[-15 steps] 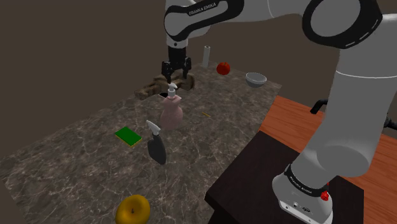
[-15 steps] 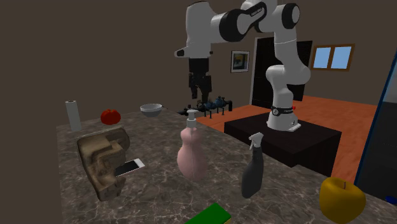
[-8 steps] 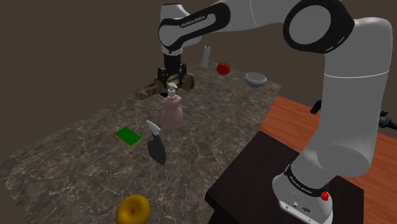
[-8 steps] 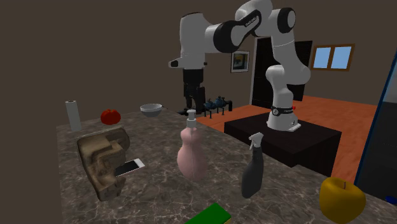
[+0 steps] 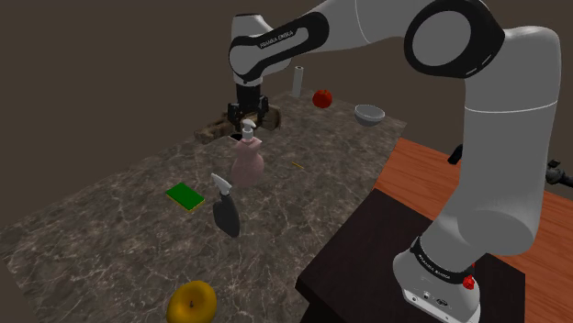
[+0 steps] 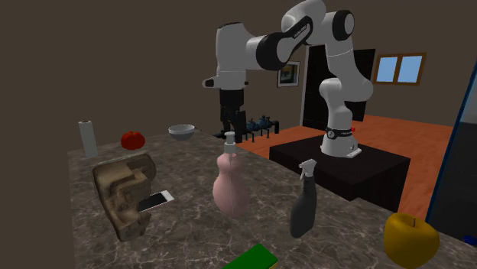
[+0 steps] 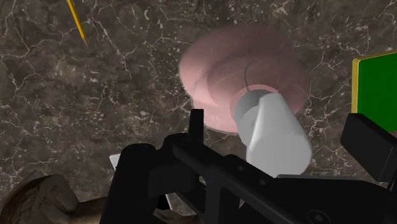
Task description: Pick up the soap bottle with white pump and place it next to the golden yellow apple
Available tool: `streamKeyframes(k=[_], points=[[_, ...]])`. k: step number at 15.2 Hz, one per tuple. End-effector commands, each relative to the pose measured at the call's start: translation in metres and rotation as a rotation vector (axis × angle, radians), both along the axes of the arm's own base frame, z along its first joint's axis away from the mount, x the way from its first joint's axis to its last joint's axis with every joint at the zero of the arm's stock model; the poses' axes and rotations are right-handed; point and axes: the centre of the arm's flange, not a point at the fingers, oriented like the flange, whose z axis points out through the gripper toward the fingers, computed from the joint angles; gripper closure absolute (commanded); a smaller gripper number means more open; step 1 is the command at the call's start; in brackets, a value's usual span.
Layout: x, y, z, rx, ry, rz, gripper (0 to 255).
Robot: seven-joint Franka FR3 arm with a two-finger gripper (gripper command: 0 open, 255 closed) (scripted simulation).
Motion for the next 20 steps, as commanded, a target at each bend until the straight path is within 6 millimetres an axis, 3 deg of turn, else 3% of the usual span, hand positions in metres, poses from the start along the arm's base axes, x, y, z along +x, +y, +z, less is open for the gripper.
streamKeyframes(k=[1, 2, 3, 12, 20], points=[[0.0, 0.0, 0.0, 0.0, 0.0, 0.0, 0], [0.0, 0.0, 0.0, 0.0, 0.0, 0.0, 0], [0.0, 0.0, 0.0, 0.0, 0.0, 0.0, 255], [0.0, 0.0, 0.0, 0.0, 0.0, 0.0, 255], [0.0, 0.0, 0.042, 0.0, 0.0, 0.0, 255]])
